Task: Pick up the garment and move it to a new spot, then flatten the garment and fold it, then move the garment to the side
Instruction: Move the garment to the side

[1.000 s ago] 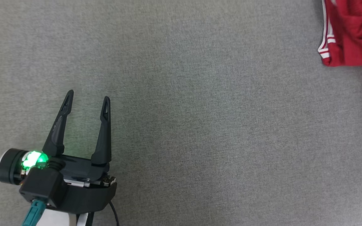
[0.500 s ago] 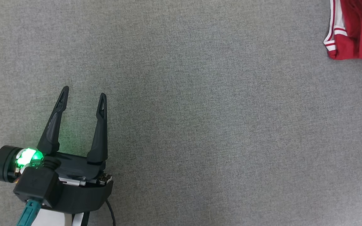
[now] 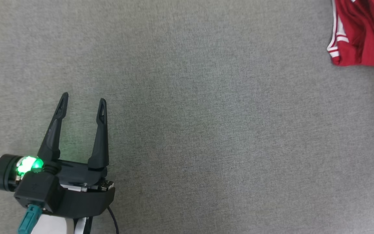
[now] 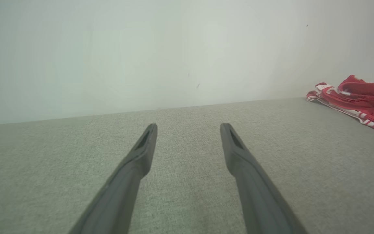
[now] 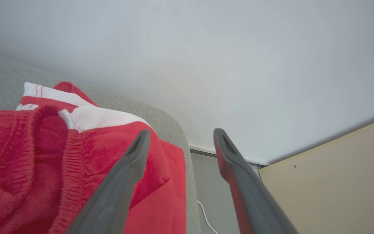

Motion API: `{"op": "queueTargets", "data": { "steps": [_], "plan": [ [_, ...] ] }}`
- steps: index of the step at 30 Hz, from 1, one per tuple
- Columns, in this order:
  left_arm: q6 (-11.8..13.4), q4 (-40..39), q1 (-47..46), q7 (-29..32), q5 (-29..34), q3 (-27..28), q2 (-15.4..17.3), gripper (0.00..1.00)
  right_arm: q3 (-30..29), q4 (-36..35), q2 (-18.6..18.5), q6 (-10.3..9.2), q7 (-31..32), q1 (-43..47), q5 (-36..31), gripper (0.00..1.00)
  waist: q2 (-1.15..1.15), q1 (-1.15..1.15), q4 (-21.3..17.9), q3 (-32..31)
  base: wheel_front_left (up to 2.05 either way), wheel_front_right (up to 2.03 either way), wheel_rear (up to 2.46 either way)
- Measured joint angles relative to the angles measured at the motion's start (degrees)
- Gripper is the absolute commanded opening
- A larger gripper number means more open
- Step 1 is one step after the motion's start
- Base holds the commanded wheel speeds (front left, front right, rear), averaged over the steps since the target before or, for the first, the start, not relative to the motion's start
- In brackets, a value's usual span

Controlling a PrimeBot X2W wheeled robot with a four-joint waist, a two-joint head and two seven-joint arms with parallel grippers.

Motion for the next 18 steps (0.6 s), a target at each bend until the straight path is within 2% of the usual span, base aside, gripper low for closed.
{"op": "queueTargets", "data": {
  "steps": [6,18],
  "plan": [
    [0.4,2.0,1.4,0.0,-0.6,1.2,-1.1,1.0,0.2,-2.7,1.1,0.0,-6.2,1.3,-1.1,1.0,0.0,-0.01,0.8,-3.3,0.0,0.0,0.0],
    [1.4,5.9,7.3,0.0,-2.1,5.7,-2.5,1.0,-1.1,-9.7,8.6,0.0,-15.6,11.2,-2.6,1.0,-0.01,-0.02,3.1,-12.4,0.0,0.0,0.0]
  ]
}}
